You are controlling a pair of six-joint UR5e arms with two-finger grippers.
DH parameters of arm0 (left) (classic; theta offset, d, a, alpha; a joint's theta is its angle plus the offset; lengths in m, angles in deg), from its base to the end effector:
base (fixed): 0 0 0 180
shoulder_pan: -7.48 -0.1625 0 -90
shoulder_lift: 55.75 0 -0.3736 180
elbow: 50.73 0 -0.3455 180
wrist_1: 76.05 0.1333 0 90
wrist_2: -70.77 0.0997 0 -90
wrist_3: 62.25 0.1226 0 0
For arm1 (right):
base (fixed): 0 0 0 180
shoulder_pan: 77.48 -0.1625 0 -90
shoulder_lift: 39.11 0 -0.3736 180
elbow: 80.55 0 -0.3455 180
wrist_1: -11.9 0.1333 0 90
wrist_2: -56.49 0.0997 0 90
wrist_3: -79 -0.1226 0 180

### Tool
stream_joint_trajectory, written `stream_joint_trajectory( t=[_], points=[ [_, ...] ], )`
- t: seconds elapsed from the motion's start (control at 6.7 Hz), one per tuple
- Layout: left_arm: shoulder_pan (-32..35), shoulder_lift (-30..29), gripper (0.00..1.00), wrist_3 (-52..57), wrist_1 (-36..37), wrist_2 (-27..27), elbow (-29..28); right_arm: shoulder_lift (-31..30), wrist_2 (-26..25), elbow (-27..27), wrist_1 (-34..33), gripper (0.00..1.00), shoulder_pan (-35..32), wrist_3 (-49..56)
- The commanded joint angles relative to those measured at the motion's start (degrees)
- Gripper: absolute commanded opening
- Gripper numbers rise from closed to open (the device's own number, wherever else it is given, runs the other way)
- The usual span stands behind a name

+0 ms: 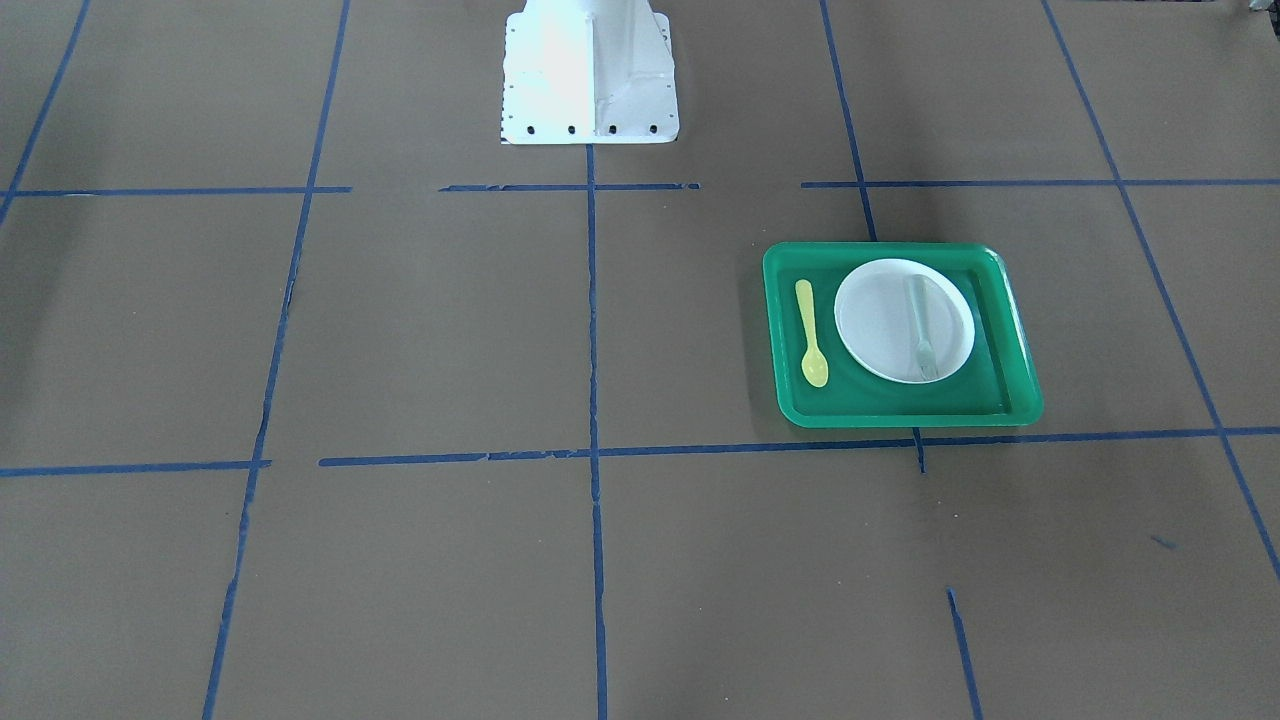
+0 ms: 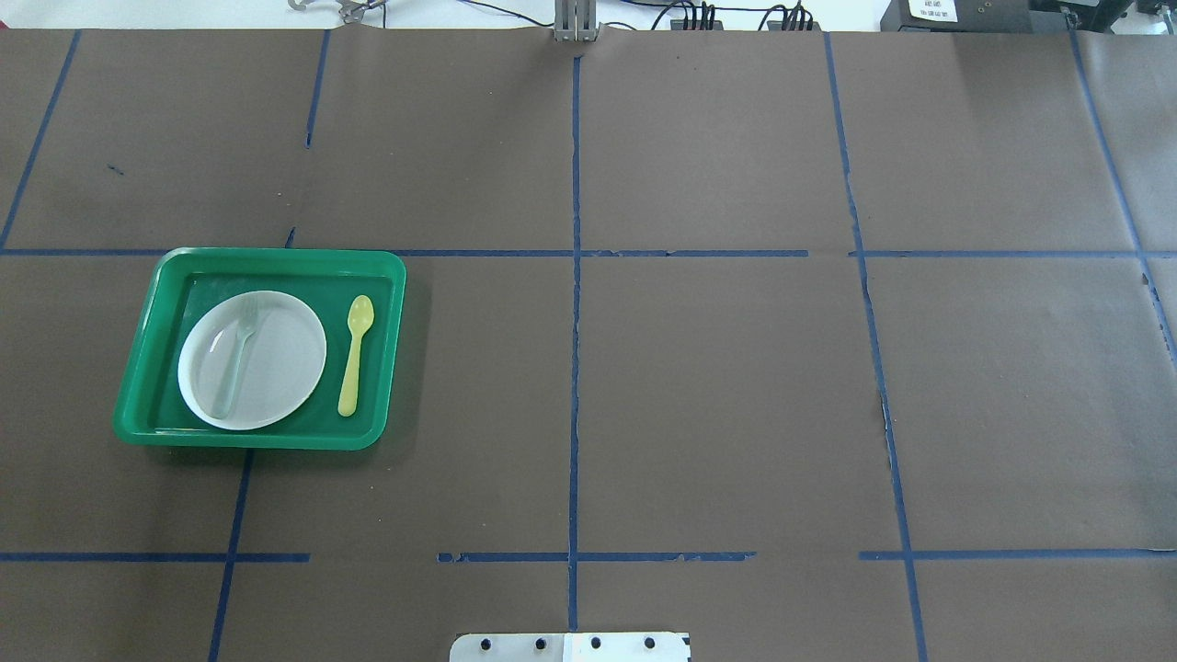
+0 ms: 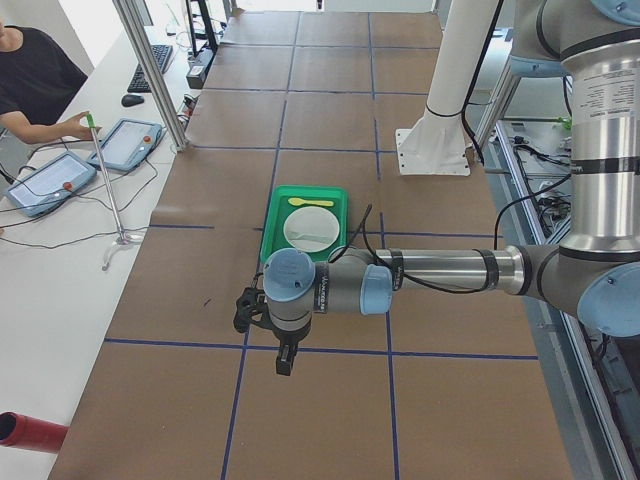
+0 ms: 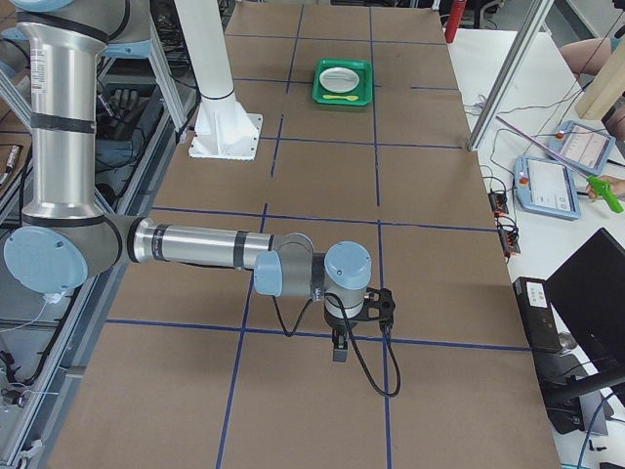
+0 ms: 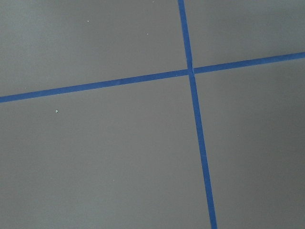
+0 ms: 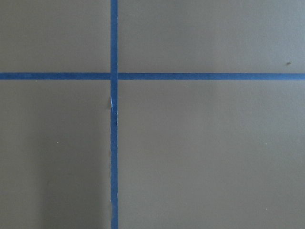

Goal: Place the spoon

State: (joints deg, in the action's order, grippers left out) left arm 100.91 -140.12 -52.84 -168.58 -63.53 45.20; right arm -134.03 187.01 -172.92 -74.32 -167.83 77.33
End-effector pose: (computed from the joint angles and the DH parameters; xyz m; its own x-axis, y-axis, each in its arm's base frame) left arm -0.0723 -0.4092 0.6152 0.7166 0.1547 -0.6801 -0.0582 0.9849 0.1628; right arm 0.0562 -0.4145 0.6411 0.7597 0.0198 0.6499 -0.0283 0.9996 0.0025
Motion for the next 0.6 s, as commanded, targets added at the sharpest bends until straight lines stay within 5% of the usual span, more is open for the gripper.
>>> stream_joint_trajectory(
  t=[0.0,0.45],
  points=[
    [0.1,-0.1,1.00,-0.1,0.3,0.0,0.4,0.0,0.0,0.0,0.0,1.00,0.0,0.0],
    [0.0,-0.4,1.00,0.0,0.2,0.0,0.4,0.0,0.0,0.0,0.0,1.00,0.0,0.0]
  ],
)
